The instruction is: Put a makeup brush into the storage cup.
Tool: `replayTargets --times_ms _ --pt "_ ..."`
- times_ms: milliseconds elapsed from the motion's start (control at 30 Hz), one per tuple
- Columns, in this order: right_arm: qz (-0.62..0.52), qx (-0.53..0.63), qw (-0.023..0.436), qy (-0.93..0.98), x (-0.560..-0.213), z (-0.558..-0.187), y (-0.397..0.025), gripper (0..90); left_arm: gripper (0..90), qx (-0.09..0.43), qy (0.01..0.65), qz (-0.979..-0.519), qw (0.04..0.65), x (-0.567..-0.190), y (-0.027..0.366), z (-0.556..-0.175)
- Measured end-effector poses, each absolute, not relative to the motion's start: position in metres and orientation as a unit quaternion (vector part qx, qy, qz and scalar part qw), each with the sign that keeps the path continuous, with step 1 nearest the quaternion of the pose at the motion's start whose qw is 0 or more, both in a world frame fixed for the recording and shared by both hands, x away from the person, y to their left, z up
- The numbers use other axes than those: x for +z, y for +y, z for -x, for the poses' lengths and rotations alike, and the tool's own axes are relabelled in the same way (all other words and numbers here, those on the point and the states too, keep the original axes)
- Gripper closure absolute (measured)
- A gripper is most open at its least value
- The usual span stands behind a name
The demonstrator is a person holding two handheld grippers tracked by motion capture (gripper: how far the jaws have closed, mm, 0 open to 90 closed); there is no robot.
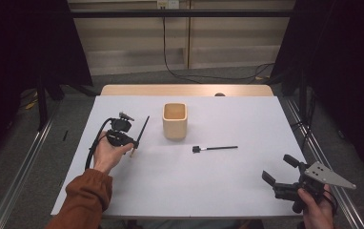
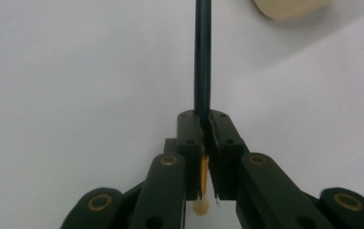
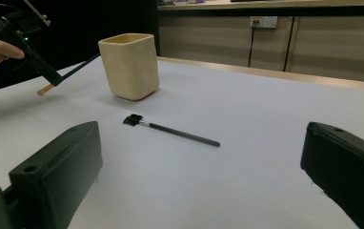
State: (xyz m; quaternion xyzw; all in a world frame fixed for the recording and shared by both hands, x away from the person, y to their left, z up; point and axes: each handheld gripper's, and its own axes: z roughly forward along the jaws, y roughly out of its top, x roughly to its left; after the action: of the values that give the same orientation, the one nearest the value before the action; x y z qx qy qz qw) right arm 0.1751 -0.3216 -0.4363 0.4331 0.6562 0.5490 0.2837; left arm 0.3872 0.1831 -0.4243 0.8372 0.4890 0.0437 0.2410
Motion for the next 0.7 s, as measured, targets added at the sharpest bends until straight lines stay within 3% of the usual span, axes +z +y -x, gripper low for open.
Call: replayTargets --times_ms 200,700 --pt "-0.433 0.549 0.284 0.656 -0.436 -0.175 -0.321 0.0 84.5 0.068 0.477 -0.822 0.304 -0.420 0.189 -0.378" --pt "-0.433 0.550 0.282 0.656 -0.437 -0.176 -0.321 0.0 84.4 0.124 0.446 -0.798 0.387 -0.409 0.195 -0.363"
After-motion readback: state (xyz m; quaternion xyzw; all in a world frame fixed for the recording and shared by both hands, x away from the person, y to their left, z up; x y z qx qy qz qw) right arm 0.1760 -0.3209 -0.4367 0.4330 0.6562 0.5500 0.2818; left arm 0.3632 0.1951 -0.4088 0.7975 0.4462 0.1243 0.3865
